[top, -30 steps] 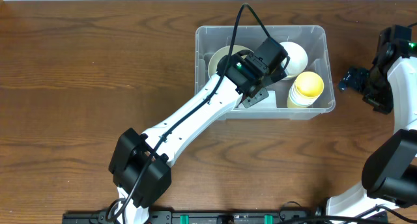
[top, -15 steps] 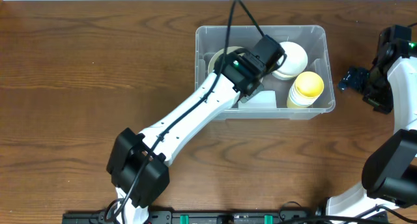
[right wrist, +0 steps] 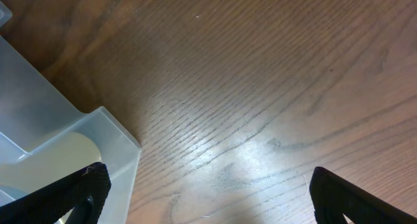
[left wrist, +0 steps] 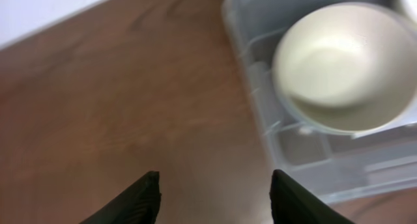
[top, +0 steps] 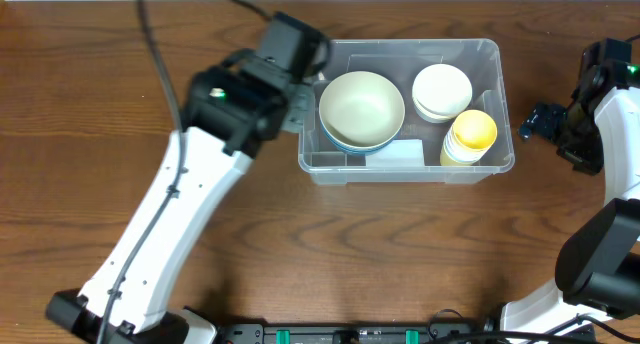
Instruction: Pack container
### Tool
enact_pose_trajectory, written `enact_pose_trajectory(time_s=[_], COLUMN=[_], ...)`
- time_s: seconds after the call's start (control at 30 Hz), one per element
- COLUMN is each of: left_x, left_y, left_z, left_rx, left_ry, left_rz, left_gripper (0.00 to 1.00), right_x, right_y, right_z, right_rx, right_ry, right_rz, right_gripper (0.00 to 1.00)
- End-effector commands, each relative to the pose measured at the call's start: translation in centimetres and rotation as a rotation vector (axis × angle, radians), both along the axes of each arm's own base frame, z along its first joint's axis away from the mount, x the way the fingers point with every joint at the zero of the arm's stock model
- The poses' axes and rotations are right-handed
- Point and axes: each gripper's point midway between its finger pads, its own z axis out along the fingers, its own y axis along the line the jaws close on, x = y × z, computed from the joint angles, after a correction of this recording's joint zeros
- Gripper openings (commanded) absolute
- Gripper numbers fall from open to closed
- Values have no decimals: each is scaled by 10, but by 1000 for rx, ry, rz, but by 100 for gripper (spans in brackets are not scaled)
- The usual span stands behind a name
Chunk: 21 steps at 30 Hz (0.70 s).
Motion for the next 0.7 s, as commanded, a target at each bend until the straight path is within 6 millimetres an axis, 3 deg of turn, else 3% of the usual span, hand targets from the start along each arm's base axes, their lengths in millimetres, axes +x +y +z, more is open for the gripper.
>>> enact_pose_trajectory(time_s=[0.0, 0.23, 0.3, 0.37, 0.4, 0.67], left_x=[-1, -6, -6, -5, -5, -5], left_y=[37, 104, 115, 120, 121, 121], left_z=[6, 2, 2, 2, 2, 2], left_rx=[-14, -33, -58, -79, -83, -83], left_ry=[4, 49, 45, 39, 39, 38], left_rz=[129, 369, 437, 486, 493, 492], left_gripper=[59, 66, 80, 86, 98, 98], right_x=[-1, -1, -1, -1, -1, -1], right_y=[-2, -2, -2, -2, -2, -2], right_z=[1, 1, 1, 1, 1, 1], right_rx=[-6, -6, -6, -6, -6, -6], right_ry=[-1, -1, -1, -1, -1, -1], right_rz=[-16, -16, -16, -16, -16, -16], right_gripper=[99, 99, 99, 99, 99, 99])
